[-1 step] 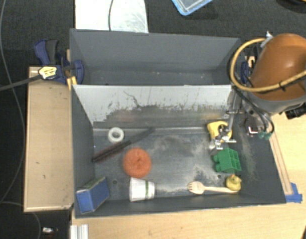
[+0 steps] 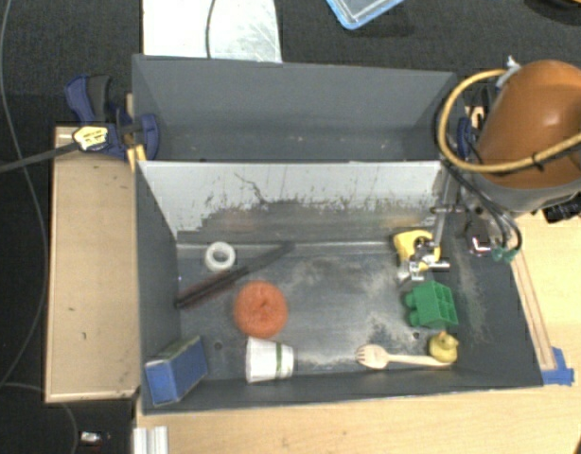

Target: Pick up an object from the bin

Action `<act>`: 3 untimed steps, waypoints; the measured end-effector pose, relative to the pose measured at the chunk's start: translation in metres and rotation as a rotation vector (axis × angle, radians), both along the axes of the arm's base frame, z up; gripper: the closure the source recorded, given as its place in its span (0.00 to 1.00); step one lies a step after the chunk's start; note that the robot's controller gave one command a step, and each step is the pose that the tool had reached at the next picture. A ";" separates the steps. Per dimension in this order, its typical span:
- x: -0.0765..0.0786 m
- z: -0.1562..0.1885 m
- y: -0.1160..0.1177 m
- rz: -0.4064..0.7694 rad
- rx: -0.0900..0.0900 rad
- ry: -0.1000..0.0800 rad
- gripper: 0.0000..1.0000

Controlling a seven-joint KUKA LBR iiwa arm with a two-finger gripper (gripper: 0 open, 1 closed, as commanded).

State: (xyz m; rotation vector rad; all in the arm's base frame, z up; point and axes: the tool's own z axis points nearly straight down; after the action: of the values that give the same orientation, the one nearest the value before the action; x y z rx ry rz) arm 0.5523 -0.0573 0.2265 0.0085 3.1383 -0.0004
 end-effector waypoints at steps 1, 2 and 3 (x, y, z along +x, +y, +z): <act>-0.027 -0.039 -0.013 -0.062 0.001 -0.001 0.00; -0.066 -0.054 -0.076 0.031 0.003 -0.007 0.00; -0.055 -0.057 -0.064 0.224 0.000 -0.008 0.00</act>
Offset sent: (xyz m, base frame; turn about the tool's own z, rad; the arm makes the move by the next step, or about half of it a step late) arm -0.0696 -0.0809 -0.0560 -0.0283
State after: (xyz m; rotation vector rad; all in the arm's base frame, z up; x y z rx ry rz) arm 0.4973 -0.1214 0.1694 -0.3408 3.1114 0.0002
